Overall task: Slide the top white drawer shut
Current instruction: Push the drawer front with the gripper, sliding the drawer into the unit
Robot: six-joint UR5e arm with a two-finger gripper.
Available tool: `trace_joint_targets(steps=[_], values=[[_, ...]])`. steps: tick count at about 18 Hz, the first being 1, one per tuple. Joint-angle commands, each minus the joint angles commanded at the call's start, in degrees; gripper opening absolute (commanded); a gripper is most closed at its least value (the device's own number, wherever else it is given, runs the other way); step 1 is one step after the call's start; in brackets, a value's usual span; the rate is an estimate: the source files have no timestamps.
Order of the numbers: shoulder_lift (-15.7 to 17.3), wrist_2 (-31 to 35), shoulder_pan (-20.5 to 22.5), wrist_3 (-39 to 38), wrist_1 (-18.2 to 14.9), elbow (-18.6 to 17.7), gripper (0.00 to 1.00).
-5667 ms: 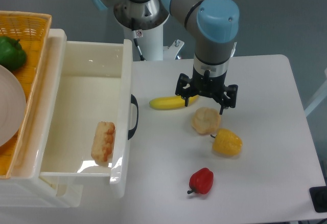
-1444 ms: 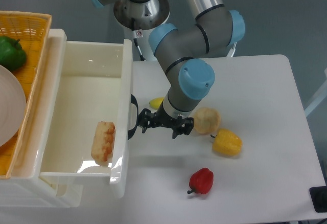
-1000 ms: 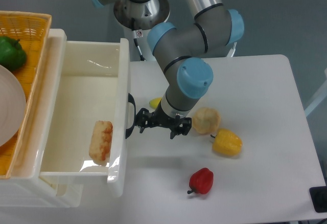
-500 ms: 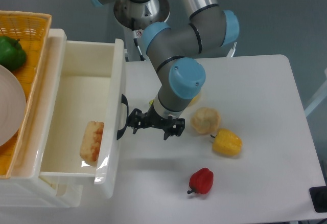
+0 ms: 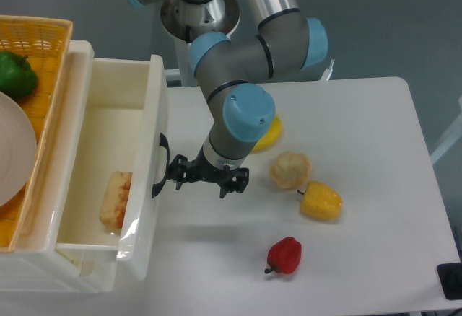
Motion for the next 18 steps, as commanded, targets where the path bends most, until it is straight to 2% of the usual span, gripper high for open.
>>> trace_joint_targets(steps=[18], values=[[-0.53, 0.26, -3.6, 0.26, 0.09, 0.53, 1.0]])
